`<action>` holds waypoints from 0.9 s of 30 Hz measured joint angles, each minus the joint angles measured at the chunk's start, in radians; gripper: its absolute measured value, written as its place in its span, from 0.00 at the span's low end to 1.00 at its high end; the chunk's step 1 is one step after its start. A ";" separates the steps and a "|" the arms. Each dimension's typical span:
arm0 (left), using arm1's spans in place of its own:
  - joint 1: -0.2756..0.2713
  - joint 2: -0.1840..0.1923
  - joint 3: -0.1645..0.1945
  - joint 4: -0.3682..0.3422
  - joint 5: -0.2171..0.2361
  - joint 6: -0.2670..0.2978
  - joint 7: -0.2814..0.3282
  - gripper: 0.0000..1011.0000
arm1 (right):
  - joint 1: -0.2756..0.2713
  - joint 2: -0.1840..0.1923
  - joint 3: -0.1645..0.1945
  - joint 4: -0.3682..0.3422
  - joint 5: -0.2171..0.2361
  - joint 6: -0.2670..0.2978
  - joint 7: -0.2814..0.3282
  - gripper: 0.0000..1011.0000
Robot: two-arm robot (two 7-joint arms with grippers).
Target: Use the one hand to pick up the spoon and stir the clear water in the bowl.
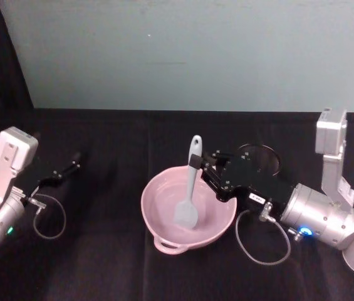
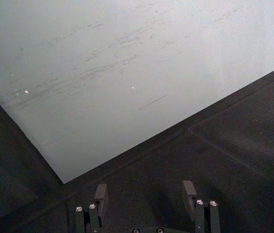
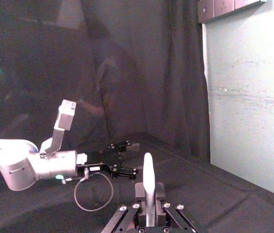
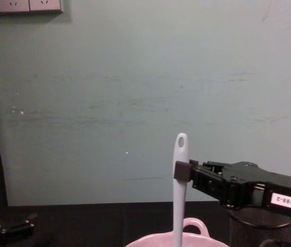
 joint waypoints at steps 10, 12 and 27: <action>0.000 0.000 0.000 0.000 0.000 0.000 0.000 0.99 | 0.033 -0.037 -0.023 0.011 -0.053 0.039 -0.043 0.11; 0.000 0.000 0.000 0.000 0.000 0.000 0.000 0.99 | 0.044 -0.048 -0.027 0.021 -0.061 0.043 -0.046 0.11; 0.000 0.000 0.000 0.000 0.000 0.000 0.000 0.99 | 0.106 -0.132 0.013 0.158 -0.102 -0.004 -0.106 0.11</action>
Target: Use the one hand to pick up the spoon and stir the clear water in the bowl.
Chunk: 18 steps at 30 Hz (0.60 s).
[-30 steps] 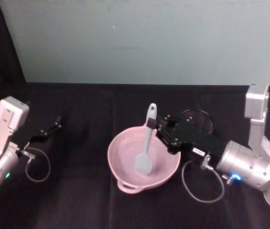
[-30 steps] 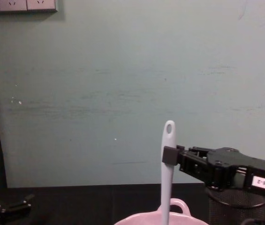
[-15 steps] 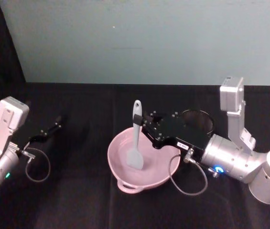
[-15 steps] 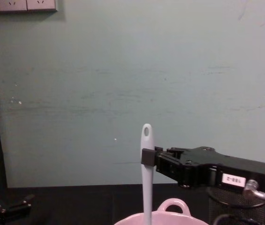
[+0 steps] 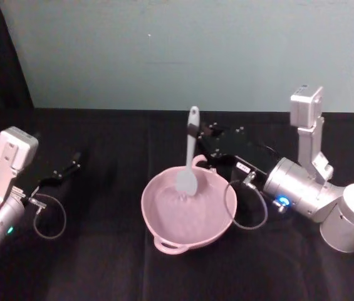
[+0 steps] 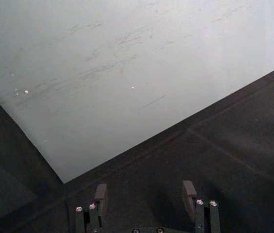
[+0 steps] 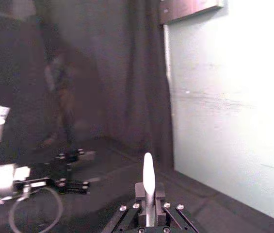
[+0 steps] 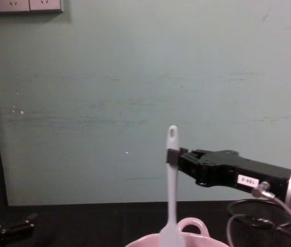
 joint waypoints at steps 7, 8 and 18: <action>0.000 0.000 0.000 0.000 0.000 0.000 0.000 0.99 | -0.023 0.022 0.044 -0.010 -0.018 -0.009 -0.015 0.11; 0.000 0.000 0.000 0.000 0.000 0.000 0.000 0.99 | -0.027 0.025 0.048 -0.014 -0.018 -0.009 -0.015 0.11; 0.000 0.000 0.000 0.000 0.000 0.000 0.000 0.99 | -0.082 0.056 0.065 -0.084 -0.026 -0.002 -0.001 0.11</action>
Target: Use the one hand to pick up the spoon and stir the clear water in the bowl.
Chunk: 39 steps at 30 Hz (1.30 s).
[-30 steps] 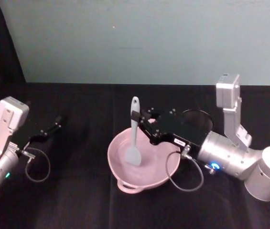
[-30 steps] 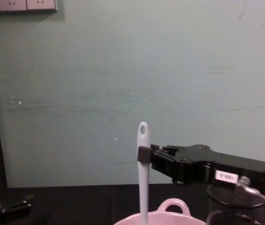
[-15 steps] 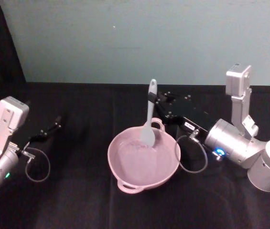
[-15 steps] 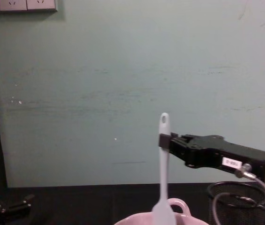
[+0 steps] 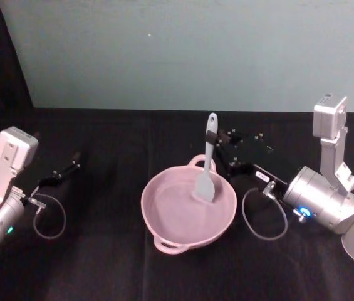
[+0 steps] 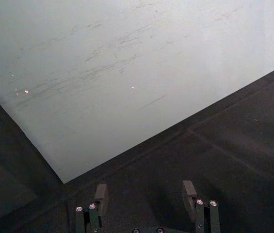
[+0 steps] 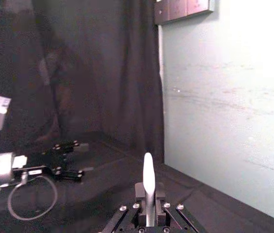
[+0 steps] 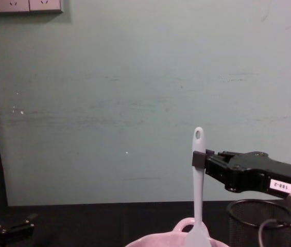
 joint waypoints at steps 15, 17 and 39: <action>0.000 0.000 0.000 0.000 0.000 0.000 0.000 0.99 | -0.030 0.002 -0.065 -0.072 0.007 0.035 0.062 0.11; 0.000 0.000 0.000 0.000 0.000 0.000 0.000 0.99 | -0.026 -0.003 -0.070 -0.071 0.009 0.035 0.064 0.11; 0.000 0.000 0.000 0.000 0.000 0.000 0.000 0.99 | 0.056 -0.082 -0.035 0.106 0.040 -0.004 0.008 0.11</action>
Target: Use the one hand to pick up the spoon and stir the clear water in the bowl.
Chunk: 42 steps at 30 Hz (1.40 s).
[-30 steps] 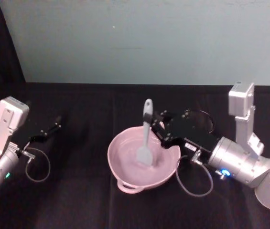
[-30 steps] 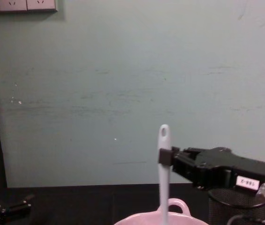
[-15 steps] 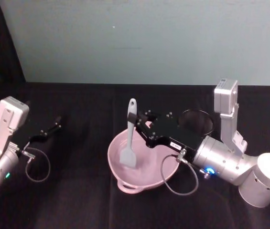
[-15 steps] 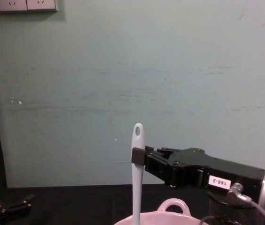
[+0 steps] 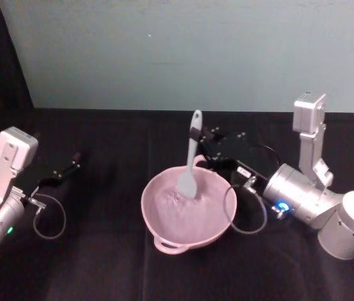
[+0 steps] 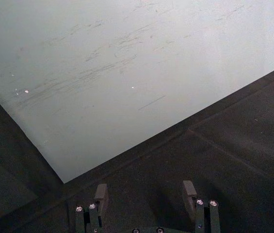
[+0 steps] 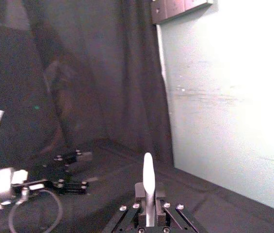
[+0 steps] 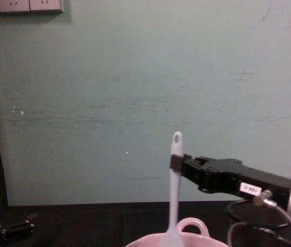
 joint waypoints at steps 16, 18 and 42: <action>0.000 0.000 0.000 0.000 0.000 0.000 0.000 0.99 | -0.070 0.062 0.024 -0.115 -0.082 -0.012 -0.021 0.11; 0.000 0.000 0.000 0.000 0.000 0.000 0.000 0.99 | -0.081 0.064 0.021 -0.131 -0.081 -0.010 -0.013 0.11; 0.000 0.000 0.000 0.000 0.000 0.000 0.000 0.99 | -0.062 -0.007 -0.016 -0.081 0.009 0.007 0.025 0.11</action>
